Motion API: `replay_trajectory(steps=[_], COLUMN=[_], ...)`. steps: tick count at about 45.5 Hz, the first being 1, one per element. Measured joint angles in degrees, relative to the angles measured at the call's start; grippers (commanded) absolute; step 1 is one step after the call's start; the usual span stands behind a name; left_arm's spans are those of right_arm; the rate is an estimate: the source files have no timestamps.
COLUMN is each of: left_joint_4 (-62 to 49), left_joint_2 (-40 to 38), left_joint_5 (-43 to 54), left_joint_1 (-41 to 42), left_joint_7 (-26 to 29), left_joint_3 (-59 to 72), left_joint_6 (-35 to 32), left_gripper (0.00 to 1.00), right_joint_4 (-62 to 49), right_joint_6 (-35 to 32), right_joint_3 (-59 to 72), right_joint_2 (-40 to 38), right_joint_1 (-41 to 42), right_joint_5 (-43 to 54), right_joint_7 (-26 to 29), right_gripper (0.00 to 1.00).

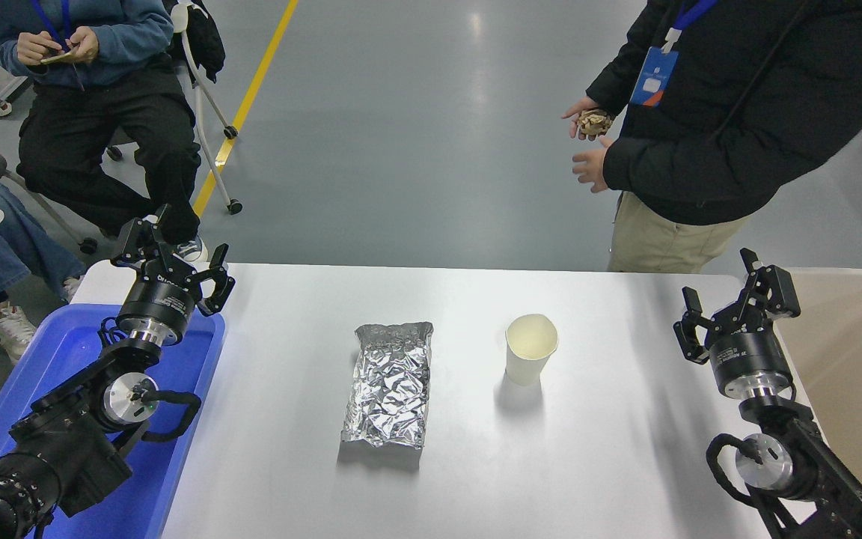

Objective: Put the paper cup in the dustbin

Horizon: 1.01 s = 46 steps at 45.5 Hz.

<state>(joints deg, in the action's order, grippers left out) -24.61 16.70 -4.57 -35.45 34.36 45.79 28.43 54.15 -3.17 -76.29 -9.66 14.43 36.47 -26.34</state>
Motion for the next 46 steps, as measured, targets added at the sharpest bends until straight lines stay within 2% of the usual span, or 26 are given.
replay_trajectory(steps=[35,46], left_joint_4=[0.0,0.0], left_joint_2=[0.0,0.0], left_joint_5=[0.0,0.0], left_joint_1=[0.0,0.0], left_joint_7=[0.0,0.0], left_joint_3=[0.0,0.0], left_joint_6=[0.0,0.0], left_gripper=[1.0,1.0], right_joint_4=[-0.4,-0.8], right_joint_6=[0.0,0.0], right_joint_3=[0.0,0.2], right_joint_2=[0.1,0.0], right_joint_1=[0.2,1.2], right_joint_5=[-0.8,-3.9], right_joint_7=[-0.1,0.2], right_gripper=[0.99,0.99])
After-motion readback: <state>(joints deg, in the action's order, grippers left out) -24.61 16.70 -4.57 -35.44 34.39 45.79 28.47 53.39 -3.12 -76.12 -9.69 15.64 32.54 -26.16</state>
